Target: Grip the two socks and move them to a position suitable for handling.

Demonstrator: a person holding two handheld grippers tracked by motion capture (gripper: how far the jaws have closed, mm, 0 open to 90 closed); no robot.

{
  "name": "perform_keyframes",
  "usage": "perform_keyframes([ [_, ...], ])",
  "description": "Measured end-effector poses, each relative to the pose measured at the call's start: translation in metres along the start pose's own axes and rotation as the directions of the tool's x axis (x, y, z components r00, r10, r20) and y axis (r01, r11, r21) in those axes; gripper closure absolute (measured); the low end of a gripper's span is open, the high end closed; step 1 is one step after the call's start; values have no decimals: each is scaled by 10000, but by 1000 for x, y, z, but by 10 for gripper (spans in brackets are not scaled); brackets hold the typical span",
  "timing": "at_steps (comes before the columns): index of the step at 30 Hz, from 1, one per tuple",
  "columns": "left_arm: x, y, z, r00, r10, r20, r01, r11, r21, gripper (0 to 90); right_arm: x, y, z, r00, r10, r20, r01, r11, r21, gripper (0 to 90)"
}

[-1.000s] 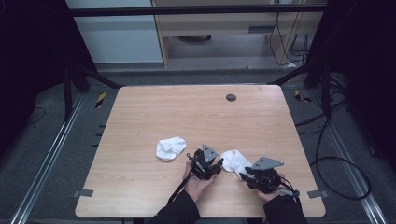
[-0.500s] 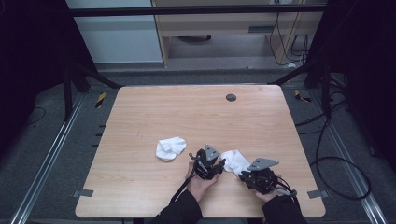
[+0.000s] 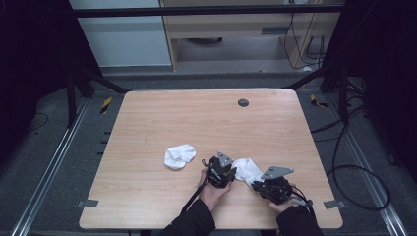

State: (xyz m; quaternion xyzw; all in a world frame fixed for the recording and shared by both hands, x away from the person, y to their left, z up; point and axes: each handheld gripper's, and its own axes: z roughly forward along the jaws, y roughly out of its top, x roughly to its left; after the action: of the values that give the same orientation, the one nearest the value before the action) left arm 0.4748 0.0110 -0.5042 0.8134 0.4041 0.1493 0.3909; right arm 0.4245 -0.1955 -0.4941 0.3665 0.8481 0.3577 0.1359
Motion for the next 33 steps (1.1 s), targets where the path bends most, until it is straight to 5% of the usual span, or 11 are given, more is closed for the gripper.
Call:
perform_keyframes([
  [6,0,0,-2,10000,88,15,-88,9999,60,881,-2,3,-5,9998,202,24,-200,9979,-619,841],
  [9,0,-2,-4,9999,155,22,-155,9999,30,885,-7,6,-11,9969,788,72,-767,9847,-1565,842],
  [13,0,-3,-6,9995,301,-15,-301,9995,38,885,-12,7,-14,9906,1352,219,-1272,9677,-2179,842],
  [14,0,-3,-6,9994,340,-36,-340,9994,58,886,-17,7,-16,9825,1827,370,-1670,9510,-2603,841],
  [19,1,-4,-7,9993,367,-32,-367,9993,53,886,-26,6,-17,9633,2571,777,-2228,9265,-3031,840],
  [20,1,-4,-8,9992,410,-34,-409,9991,71,886,-32,4,-18,9481,3026,975,-2590,9130,-3152,839],
  [24,1,-4,-8,9990,441,-21,-441,9990,72,886,-42,1,-19,9232,3562,1444,-2923,8946,-3380,837],
  [31,0,-4,-8,9986,531,-37,-531,9986,76,885,-51,-1,-12,9013,3692,2266,-2994,9089,-2902,789],
  [33,0,-4,-8,9985,548,-71,-548,9985,38,882,-55,-1,-10,8886,3512,2952,-2781,9241,-2623,743],
])
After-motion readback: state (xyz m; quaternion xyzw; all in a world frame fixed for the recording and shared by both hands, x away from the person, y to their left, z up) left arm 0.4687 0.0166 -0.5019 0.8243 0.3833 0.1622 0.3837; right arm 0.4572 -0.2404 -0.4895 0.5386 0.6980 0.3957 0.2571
